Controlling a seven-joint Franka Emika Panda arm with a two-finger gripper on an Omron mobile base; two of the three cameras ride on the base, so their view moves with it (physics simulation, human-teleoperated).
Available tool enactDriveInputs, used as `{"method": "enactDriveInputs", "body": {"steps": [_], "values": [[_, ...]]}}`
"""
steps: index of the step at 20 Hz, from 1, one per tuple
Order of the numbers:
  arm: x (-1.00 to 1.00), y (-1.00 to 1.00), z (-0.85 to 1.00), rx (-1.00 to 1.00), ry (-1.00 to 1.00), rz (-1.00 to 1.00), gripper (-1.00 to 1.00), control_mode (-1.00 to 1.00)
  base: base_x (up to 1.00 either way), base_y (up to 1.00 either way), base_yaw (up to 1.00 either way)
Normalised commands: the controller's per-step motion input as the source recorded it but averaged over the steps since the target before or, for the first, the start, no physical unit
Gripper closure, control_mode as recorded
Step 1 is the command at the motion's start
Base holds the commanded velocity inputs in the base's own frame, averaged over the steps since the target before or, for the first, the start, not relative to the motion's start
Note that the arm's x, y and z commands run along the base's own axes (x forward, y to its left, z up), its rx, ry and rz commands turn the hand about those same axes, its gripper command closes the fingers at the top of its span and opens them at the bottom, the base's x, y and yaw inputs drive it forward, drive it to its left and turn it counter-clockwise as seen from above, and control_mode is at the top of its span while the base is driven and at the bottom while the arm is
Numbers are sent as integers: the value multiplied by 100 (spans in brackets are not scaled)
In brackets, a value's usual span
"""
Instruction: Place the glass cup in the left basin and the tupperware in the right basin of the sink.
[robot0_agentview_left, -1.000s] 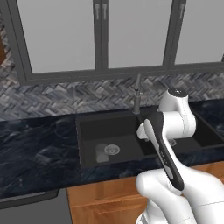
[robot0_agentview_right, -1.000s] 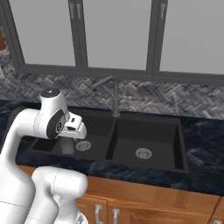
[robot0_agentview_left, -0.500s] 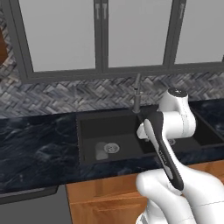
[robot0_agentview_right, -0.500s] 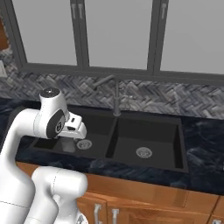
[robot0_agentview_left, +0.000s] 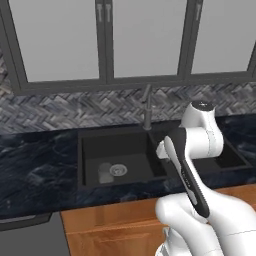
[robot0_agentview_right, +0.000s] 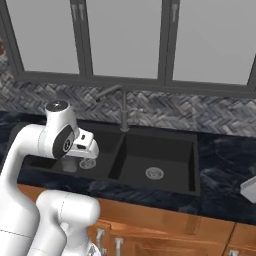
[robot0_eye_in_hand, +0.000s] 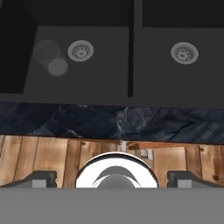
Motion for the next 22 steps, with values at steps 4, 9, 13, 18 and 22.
{"method": "enactDriveInputs", "body": {"steps": [4,9,13,18,22], "values": [[0,0,0,0,0,0,-100,100,3,-85,-2],[0,0,0,0,0,0,-100,100,12,-83,-1],[0,0,0,0,0,0,-100,100,34,-68,-1],[0,0,0,0,0,0,-100,100,54,-57,0],[0,0,0,0,0,0,-100,100,58,-61,0]]}}
